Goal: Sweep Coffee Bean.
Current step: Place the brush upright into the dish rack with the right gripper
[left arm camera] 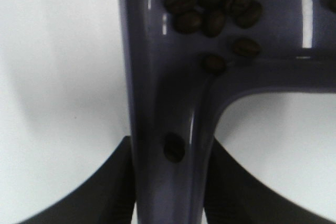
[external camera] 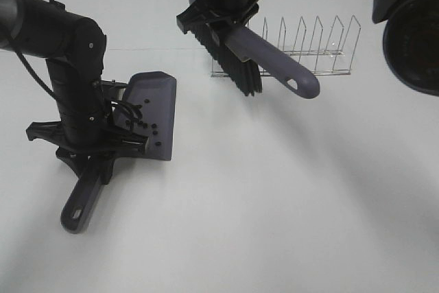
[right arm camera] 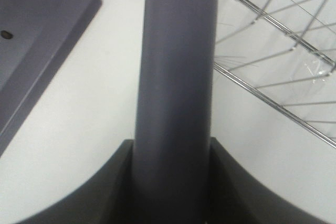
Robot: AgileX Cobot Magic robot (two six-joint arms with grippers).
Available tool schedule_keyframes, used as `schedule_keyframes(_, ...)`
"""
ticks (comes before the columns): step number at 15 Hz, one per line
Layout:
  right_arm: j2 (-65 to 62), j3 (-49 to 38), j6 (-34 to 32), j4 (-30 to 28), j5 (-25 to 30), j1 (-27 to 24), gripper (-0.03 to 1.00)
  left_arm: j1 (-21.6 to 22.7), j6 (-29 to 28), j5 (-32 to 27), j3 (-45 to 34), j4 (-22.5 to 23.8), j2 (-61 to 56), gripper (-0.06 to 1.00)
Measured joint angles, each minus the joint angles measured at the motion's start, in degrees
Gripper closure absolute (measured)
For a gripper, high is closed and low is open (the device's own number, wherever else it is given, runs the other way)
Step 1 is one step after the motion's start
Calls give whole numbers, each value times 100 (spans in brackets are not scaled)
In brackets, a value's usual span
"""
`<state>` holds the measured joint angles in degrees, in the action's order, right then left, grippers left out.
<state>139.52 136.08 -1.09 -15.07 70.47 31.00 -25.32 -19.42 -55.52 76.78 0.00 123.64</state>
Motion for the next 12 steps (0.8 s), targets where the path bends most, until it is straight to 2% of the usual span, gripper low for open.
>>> schedule_keyframes(5,-905,-997,0,-11,17,-676,69,0,0,0,0,0,0,62)
schedule_keyframes(8,-1558,-1621,0,52,17,-1536,69,0,0,0,0,0,0,62)
schedule_keyframes(12,-1874,-2567,-63,567,17,-2395,69,0,0,-6,0,0,0,62)
